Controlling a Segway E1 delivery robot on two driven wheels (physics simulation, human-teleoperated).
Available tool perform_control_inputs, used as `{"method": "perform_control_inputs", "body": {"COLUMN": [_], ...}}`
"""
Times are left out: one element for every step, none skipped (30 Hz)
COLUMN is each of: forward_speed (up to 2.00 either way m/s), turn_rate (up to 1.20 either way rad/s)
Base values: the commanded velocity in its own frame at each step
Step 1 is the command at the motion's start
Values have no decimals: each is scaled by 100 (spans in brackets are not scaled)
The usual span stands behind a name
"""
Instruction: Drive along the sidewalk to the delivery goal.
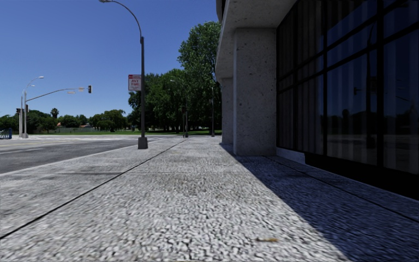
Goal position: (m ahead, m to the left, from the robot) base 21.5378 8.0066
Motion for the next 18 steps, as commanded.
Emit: {"method": "perform_control_inputs", "body": {"forward_speed": [192, 192, 192, 192, 192, 192, 192, 192, 192, 192, 192, 192, 192, 192, 192, 192, 192, 192], "turn_rate": [0, 0, 0, 0, 0, 0, 0, 0, 0, 0, 0, 0, 0, 0, 0, 0, 0, 0]}}
